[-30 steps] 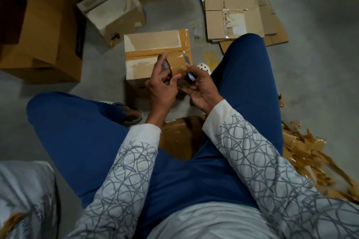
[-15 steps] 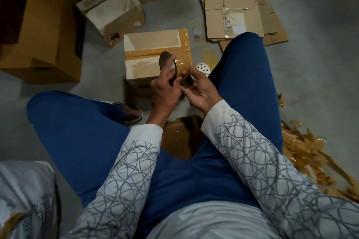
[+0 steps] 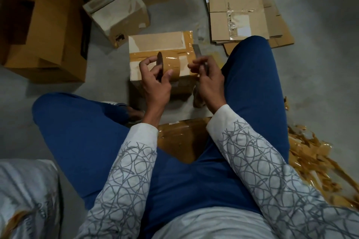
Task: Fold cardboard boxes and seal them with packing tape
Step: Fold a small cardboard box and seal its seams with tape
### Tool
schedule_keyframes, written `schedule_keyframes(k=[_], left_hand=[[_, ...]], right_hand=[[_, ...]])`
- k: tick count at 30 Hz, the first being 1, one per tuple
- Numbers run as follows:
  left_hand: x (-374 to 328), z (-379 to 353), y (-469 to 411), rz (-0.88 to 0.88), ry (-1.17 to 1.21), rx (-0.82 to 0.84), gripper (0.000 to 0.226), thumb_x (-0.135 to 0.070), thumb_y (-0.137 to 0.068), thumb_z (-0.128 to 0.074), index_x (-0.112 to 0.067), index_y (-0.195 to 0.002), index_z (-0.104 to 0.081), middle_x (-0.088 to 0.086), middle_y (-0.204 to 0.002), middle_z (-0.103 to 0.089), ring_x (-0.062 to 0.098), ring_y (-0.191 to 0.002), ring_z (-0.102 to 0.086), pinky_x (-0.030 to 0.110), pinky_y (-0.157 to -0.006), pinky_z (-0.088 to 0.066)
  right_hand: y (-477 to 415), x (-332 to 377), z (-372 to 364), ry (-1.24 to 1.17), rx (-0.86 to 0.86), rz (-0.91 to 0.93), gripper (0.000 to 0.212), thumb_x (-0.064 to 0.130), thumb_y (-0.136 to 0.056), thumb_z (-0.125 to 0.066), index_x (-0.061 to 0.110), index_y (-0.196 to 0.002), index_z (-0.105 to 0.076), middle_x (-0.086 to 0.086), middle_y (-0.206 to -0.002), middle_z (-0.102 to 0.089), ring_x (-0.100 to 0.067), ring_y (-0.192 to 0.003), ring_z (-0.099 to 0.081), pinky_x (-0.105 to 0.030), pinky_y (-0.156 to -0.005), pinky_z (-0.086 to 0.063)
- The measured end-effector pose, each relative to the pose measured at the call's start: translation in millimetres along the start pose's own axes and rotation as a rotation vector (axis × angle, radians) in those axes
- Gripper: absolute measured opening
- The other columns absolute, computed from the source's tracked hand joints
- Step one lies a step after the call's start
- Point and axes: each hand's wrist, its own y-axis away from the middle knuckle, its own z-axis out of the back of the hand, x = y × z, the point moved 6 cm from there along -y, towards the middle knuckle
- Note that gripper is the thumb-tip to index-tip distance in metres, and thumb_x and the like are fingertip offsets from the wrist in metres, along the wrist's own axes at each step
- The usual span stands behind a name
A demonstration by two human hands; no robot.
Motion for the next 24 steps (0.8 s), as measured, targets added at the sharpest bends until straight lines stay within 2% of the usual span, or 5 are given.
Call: schedule_keyframes(k=[4,8,13,20,24], left_hand=[[-3,7,-7,-0.01,-0.031,-0.03,0.039,-0.005,-0.096,-0.064,-0.018,-0.124,-0.041,-0.009,-0.113,-0.069,0.011,-0.116,-0.066,0.047,-0.099,-0.055],[-10,13,-10,-0.08,-0.087,-0.052,0.031,-0.012,-0.099,-0.061,-0.021,-0.122,-0.042,0.006,-0.129,-0.067,0.015,-0.124,-0.062,0.047,-0.102,-0.053],[-15,15,-11,-0.141,-0.117,-0.046,0.033,-0.019,-0.1,-0.061,-0.012,-0.126,-0.043,0.008,-0.128,-0.068,0.015,-0.122,-0.063,0.047,-0.1,-0.053],[-20,14,-8,-0.172,-0.143,-0.032,0.034,-0.02,-0.1,-0.062,-0.008,-0.127,-0.044,0.008,-0.127,-0.068,0.012,-0.12,-0.064,0.037,-0.097,-0.056],[-20,13,-8,-0.173,-0.152,-0.031,0.032,-0.02,-0.1,-0.062,-0.012,-0.125,-0.044,0.008,-0.128,-0.067,0.012,-0.121,-0.063,0.038,-0.097,-0.056]], right_hand=[[1,22,-2,0.052,0.135,0.195,0.023,0.013,-0.106,-0.047,0.015,-0.129,-0.043,-0.004,-0.099,-0.075,-0.017,-0.077,-0.073,-0.036,-0.074,-0.062],[3,17,-7,0.004,0.201,0.136,0.021,0.015,-0.105,-0.054,0.006,-0.122,-0.062,-0.009,-0.09,-0.073,-0.021,-0.069,-0.071,-0.039,-0.067,-0.062],[5,18,-5,0.114,0.162,0.166,0.017,0.019,-0.103,-0.058,0.013,-0.113,-0.07,-0.002,-0.075,-0.064,-0.019,-0.06,-0.066,-0.041,-0.054,-0.061],[7,28,-3,0.298,0.074,0.292,0.016,0.019,-0.102,-0.06,0.014,-0.107,-0.074,0.006,-0.071,-0.064,-0.011,-0.061,-0.064,-0.016,-0.057,-0.052],[7,30,0,0.301,0.053,0.314,0.016,0.017,-0.102,-0.06,0.011,-0.107,-0.073,-0.003,-0.077,-0.068,-0.011,-0.063,-0.064,-0.015,-0.057,-0.051]])
